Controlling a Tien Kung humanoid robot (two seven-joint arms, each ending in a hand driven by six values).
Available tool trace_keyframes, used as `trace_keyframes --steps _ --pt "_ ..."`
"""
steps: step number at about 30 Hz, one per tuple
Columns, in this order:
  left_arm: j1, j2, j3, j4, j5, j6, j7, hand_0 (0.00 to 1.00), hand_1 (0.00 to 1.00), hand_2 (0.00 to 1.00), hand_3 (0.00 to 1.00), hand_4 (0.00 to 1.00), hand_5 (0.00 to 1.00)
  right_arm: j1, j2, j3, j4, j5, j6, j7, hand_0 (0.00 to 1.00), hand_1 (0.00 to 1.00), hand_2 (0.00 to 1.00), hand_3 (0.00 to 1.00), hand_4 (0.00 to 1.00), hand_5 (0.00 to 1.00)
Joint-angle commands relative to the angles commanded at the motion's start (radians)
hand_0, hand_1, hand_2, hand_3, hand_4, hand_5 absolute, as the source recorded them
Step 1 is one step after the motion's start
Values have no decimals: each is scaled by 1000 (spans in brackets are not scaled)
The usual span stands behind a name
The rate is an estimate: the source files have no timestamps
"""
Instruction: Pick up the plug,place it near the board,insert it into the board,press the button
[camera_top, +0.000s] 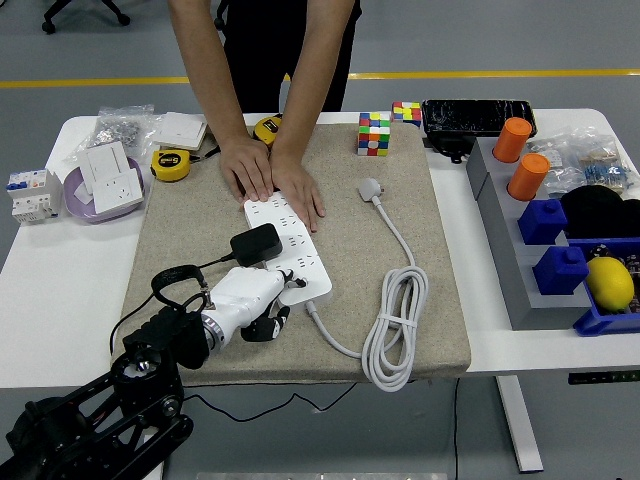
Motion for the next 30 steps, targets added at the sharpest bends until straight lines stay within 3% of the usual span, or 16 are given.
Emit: trace_keyframes --steps 4,5,6,9,11,12,15,17,18,21,23,24,29,30 --pt "8 0 -19 -25 0 55 -30 160 22 157 741 427 47 0 1 0 0 0 -2 0 859 848 822 847 998 998" --pt "15 -2 -37 -36 0 85 -52 160 22 157 741 427 47 0 1 0 0 1 -2 0 859 848 822 847 998 998" --pt "20 -4 -48 -42 0 104 -64 215 87 198 661 470 130 0 1 0 0 1 -2 1 859 847 823 847 998 998" --pt "40 -10 -90 -62 0 161 -105 215 87 198 661 470 130 0 2 -1 0 2 -2 1 859 847 823 847 998 998" --pt "64 -18 -138 -81 -4 213 -162 215 87 198 661 470 130 -1 3 -3 0 4 -2 1 859 847 823 847 998 998" --pt "72 -20 -156 -85 -10 234 -188 466 476 473 595 832 286 -1 3 -3 0 5 -2 1 859 847 823 847 998 998" --pt "109 -40 -229 -87 -70 279 -269 466 476 473 595 832 286 -2 5 -2 0 3 -1 0 859 847 823 847 998 998" --pt "135 -52 -277 -88 -82 283 -284 466 476 473 595 832 286 -1 6 -5 0 6 -1 1 859 847 823 847 998 998" --pt "147 -56 -300 -88 -79 284 -281 832 920 868 876 913 359 -1 6 -7 0 7 -2 2 859 847 823 847 998 998" --pt "185 -67 -371 -86 -63 281 -262 832 920 868 876 913 359 1 5 -14 0 14 -3 3 859 847 823 847 998 998" --pt "212 -69 -427 -72 -89 309 -276 832 920 868 876 913 359 0 4 -17 0 14 -3 2 859 847 823 847 998 998" --pt "220 -70 -445 -66 -111 324 -286 998 998 998 998 998 609 0 3 -17 0 13 -2 2 859 848 824 847 998 998" --pt "261 -80 -486 -34 -292 371 -369 998 998 998 998 998 609 2 1 -22 0 8 1 2 859 848 824 847 998 998" --pt "271 -82 -489 -33 -329 371 -379 998 998 998 998 998 679 3 1 -23 0 7 1 3 858 849 823 847 998 998"
